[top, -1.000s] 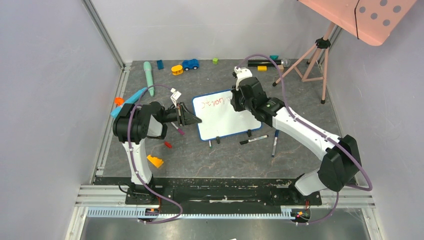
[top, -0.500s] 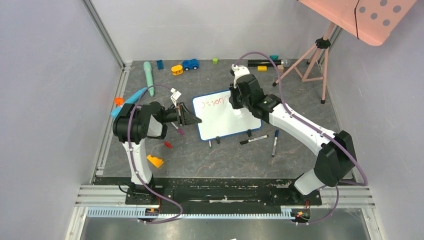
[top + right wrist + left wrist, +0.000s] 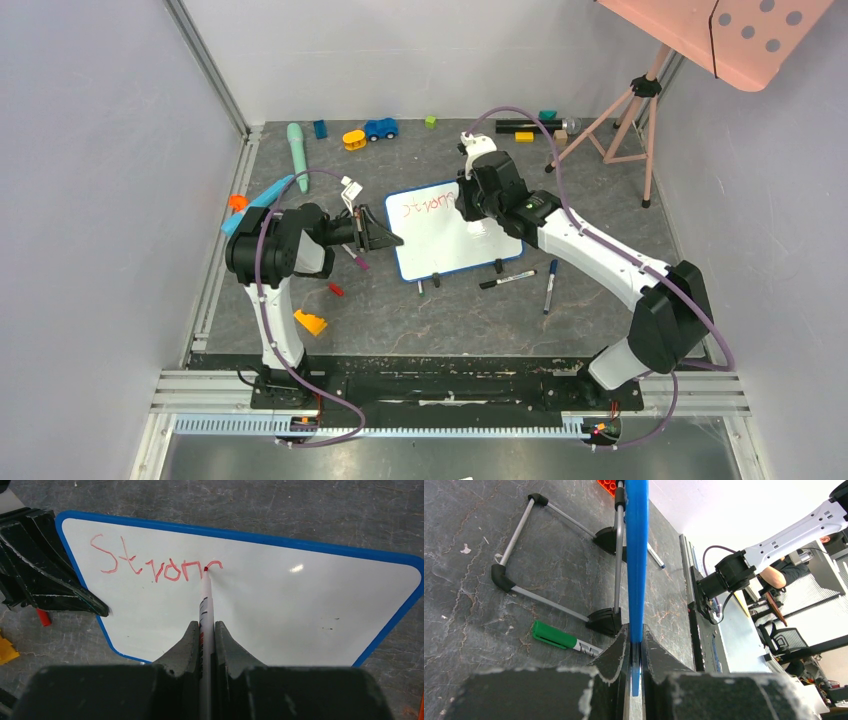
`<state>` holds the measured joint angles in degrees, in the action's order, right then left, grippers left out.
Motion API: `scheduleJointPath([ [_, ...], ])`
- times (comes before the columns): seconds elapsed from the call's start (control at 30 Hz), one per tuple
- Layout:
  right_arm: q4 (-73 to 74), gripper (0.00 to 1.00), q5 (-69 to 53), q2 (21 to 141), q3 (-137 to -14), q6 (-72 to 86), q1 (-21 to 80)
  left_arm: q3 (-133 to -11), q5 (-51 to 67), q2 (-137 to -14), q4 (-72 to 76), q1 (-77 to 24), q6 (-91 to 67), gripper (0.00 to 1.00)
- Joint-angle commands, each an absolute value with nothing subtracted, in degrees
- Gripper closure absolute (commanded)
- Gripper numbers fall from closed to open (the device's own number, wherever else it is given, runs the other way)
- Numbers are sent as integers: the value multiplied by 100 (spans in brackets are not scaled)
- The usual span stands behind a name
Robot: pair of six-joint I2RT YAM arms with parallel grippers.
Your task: Write a sentence on the whiteboard
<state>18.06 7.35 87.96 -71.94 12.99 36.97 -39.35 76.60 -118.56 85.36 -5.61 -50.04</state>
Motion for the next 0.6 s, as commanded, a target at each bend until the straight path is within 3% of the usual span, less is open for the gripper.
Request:
scheduleJointPath([
  [0.0,1837,100,732,8694,-7123,1210,3674,-3913,7866,-11922,8920,-571,-4878,98],
  [0.57,2174,100,1159,8665,-7181,1110,3656,-3919,7866,-11928,8921,-574,-4878,98],
])
